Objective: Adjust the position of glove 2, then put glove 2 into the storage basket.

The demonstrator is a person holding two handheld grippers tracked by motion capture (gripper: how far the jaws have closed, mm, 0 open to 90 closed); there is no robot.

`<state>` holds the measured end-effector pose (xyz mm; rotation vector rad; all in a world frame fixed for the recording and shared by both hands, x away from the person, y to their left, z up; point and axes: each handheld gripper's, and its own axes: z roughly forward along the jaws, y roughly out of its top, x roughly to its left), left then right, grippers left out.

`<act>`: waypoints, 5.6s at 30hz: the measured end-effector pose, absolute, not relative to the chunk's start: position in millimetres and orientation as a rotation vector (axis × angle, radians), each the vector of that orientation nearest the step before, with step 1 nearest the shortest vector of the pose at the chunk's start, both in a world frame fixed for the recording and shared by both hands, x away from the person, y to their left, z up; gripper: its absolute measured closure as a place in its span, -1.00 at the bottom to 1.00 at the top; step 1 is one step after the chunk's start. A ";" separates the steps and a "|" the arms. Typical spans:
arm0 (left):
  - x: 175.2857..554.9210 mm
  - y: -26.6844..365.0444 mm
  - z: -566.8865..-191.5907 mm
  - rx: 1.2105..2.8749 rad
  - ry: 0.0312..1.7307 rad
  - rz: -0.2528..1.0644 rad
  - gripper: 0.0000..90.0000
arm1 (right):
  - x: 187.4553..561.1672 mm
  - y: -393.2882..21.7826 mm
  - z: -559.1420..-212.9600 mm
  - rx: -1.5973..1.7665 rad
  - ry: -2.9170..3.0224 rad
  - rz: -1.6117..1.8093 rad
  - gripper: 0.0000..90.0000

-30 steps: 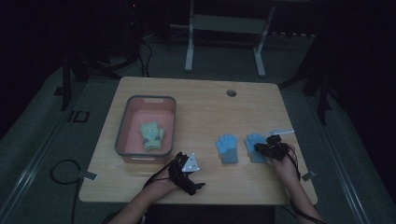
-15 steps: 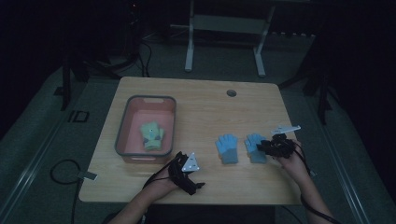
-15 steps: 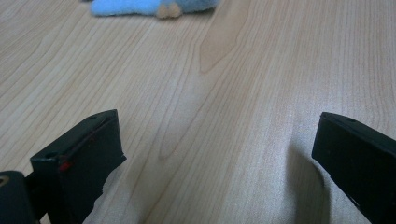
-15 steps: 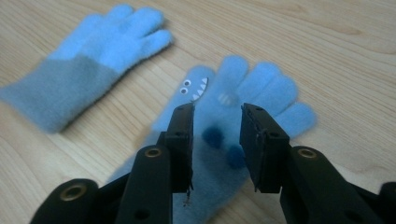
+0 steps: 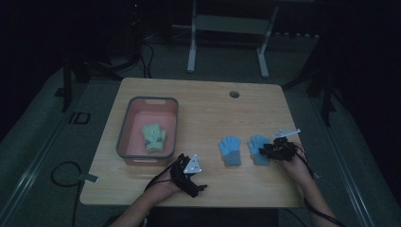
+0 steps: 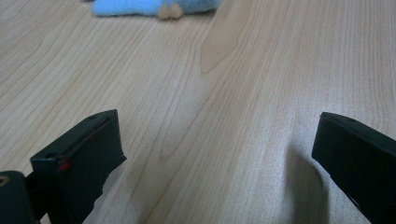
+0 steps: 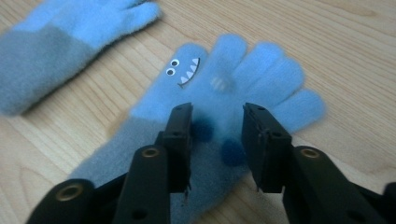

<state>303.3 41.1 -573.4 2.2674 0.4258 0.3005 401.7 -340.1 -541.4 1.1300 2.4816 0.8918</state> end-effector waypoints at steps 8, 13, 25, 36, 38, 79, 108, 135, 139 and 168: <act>303.8 40.8 -573.4 2.276 0.426 0.299 -0.95 | 397.2 -337.4 -542.4 1.155 2.454 0.881 0.75; 303.9 40.7 -573.4 2.276 0.426 0.299 -0.95 | 396.9 -335.4 -541.6 1.200 2.427 0.873 0.84; 303.6 40.6 -573.4 2.276 0.422 0.303 -0.95 | 388.6 -329.1 -504.1 1.207 2.325 0.935 0.87; 304.1 40.1 -573.6 2.277 0.425 0.307 -0.95 | 376.9 -322.6 -463.8 1.140 2.271 1.017 0.87; 304.3 40.4 -573.4 2.281 0.421 0.305 -0.95 | 375.8 -320.1 -457.3 1.122 2.268 1.038 0.87; 304.8 40.9 -573.3 2.280 0.420 0.301 -0.95 | 388.2 -238.5 -484.3 0.884 2.616 1.160 0.86; 304.5 41.5 -573.0 2.269 0.426 0.305 -0.95 | 411.9 -243.6 -535.9 1.016 2.695 1.085 0.70; 302.8 37.5 -563.9 2.213 0.483 0.301 -0.92 | 386.0 -281.8 -502.4 0.973 2.518 1.228 -0.60; 301.0 35.3 -562.5 2.241 0.481 0.293 -0.93 | 383.9 -286.1 -500.1 0.951 2.498 1.234 -0.60; 327.0 -37.2 -531.7 2.206 0.175 0.420 -0.35 | 406.3 -288.2 -504.9 1.080 2.533 1.199 0.13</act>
